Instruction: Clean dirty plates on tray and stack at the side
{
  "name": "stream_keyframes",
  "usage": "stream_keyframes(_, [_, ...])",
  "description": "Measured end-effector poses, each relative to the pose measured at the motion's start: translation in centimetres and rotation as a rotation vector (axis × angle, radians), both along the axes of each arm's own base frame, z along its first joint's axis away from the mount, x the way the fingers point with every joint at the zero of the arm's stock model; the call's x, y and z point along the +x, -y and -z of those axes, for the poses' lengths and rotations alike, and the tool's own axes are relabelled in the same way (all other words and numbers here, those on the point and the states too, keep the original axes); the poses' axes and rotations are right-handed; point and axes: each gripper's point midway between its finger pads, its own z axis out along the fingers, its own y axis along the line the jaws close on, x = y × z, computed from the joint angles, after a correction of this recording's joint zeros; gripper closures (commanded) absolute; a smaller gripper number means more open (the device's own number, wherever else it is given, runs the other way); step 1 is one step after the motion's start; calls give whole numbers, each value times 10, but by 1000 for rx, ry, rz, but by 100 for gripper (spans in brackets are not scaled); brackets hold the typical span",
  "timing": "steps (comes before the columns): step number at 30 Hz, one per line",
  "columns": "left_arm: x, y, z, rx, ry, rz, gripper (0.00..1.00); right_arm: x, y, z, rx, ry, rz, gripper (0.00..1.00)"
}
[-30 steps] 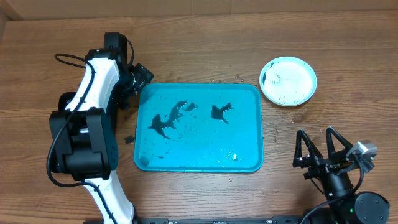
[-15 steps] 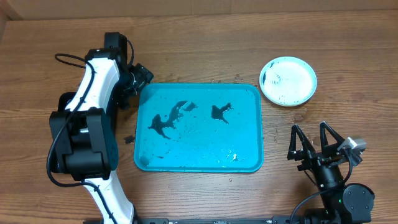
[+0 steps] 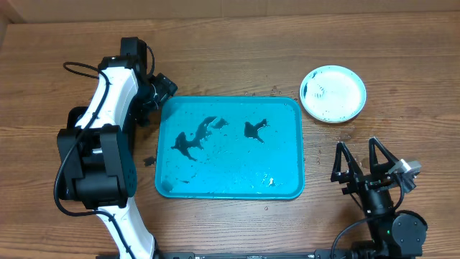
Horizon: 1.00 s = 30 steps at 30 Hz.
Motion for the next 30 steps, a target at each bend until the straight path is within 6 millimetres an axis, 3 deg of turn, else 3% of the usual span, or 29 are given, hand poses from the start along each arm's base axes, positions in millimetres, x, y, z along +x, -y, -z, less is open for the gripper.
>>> stream_keyframes(15, [0, 0, 0, 0, 0, 0, 0, 3, 1, 4, 5, 67, 6, 0])
stream_keyframes(20, [0, 0, 0, 0, 0, 0, 0, 7, 3, 22, 3, -5, 22, 0])
stream_keyframes(24, [0, 0, 0, 0, 0, 0, 0, 10, 6, 61, -7, -165, 42, 0])
stream_keyframes(30, [0, 0, 0, 0, 0, 0, 0, 11, 10, 63, -22, -170, 68, 0])
